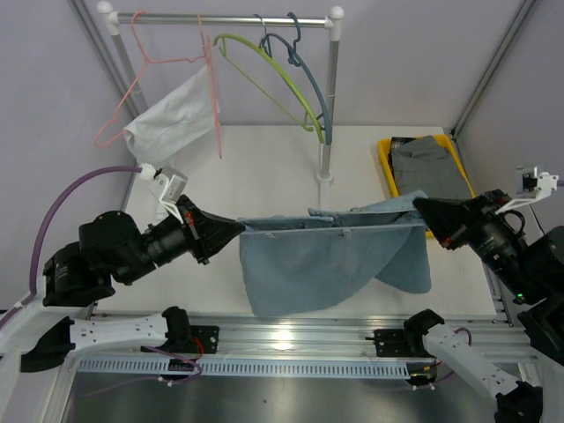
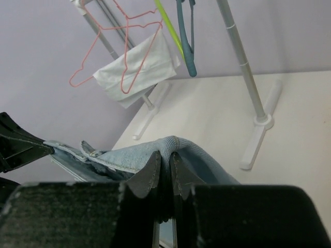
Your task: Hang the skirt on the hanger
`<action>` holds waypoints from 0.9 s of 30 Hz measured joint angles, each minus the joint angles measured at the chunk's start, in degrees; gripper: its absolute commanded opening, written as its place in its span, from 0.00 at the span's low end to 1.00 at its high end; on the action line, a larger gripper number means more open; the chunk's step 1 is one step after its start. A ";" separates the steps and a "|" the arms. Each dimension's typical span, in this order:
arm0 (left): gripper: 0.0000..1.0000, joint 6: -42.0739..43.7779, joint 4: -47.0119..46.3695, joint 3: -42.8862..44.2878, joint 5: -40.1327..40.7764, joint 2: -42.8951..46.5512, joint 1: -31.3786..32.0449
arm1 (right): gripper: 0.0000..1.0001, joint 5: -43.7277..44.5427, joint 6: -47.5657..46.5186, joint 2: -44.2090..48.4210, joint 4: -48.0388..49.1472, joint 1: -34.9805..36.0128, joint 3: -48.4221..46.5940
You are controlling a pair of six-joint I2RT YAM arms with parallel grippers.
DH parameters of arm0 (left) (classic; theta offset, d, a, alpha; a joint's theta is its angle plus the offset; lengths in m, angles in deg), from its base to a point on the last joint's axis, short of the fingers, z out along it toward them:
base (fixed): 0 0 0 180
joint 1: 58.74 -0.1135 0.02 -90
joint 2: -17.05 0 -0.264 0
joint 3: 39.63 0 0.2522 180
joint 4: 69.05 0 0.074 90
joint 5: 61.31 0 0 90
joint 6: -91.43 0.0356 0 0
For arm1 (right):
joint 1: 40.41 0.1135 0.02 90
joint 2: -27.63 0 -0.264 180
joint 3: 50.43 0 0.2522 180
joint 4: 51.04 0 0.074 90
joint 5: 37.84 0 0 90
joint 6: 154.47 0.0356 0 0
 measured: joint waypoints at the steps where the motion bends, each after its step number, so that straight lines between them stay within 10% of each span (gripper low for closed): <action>1: 0.00 0.02 0.90 0.72 0.74 -0.61 0.02 | 0.00 0.09 0.07 -0.61 -0.09 -0.09 0.17; 5: 0.00 0.96 4.37 3.63 5.22 -4.98 -2.25 | 0.00 1.86 -0.22 -5.44 1.33 -0.55 2.97; 15: 0.00 4.72 -7.26 -9.14 -20.55 -22.60 -44.17 | 0.00 0.35 -0.63 -32.63 15.45 -5.75 17.11; 27: 0.00 5.25 -16.52 -11.85 -36.00 -34.01 -53.75 | 0.00 -3.82 4.24 -42.42 25.73 -9.11 22.01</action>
